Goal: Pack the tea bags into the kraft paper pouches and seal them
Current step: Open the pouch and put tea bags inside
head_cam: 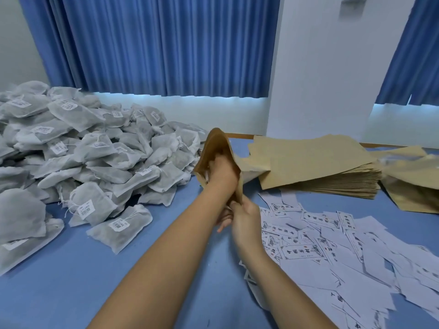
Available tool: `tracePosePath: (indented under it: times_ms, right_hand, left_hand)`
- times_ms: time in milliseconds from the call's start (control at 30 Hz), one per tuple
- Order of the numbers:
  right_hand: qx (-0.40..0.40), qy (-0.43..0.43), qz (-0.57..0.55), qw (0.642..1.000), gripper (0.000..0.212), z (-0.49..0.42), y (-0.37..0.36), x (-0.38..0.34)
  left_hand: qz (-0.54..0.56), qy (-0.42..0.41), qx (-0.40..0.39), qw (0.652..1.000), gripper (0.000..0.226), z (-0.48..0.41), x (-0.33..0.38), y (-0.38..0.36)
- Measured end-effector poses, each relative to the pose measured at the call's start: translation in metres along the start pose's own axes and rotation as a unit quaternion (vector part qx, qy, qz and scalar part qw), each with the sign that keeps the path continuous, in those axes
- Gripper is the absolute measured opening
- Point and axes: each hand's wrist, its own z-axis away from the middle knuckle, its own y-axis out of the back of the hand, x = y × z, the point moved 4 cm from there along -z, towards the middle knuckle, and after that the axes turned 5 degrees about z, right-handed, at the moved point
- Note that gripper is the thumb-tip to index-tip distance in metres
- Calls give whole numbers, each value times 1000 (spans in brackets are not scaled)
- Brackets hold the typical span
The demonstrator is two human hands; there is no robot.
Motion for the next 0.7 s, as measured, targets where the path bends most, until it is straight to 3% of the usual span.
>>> tracePosePath:
  times_ms: [100, 233, 300, 367, 433, 467, 533, 600, 633, 700]
  right_hand:
    - [-40, 6, 6, 999, 38, -4, 1, -3]
    - [-63, -18, -117, 991, 29, -11, 5, -7]
    - [-42, -28, -185, 981, 30, -17, 11, -9]
    - [-23, -46, -238, 970, 34, -20, 16, -10]
    - [-13, -71, -288, 955, 33, -23, 22, -8]
    - [-14, -84, -297, 951, 30, -24, 25, -8]
    - [-18, -101, -284, 953, 25, -25, 28, -7]
    - [-40, -112, -262, 958, 22, -28, 31, -8]
    - [-77, -105, -217, 967, 16, -29, 33, -11]
    - [-187, -63, 21, 980, 8, -29, 43, -20]
  left_hand:
    - [-257, -3, -47, 965, 35, -4, -4, -1]
    - [-356, -7, -106, 929, 47, -7, 18, 4]
    - [-343, -20, -102, 934, 52, 10, 36, 6]
    - [-344, -90, -20, 934, 40, 35, 51, 17]
    - [-358, -212, 130, 900, 20, 58, 65, 36]
    - [-362, -232, 185, 884, 18, 66, 68, 50]
    - [-336, -210, 261, 880, 38, 67, 61, 72]
    - [-273, -157, 197, 929, 42, 53, 40, 71]
    - [-235, -139, 158, 949, 31, 49, 31, 68]
    - [-160, -148, 181, 959, 21, 44, 22, 68]
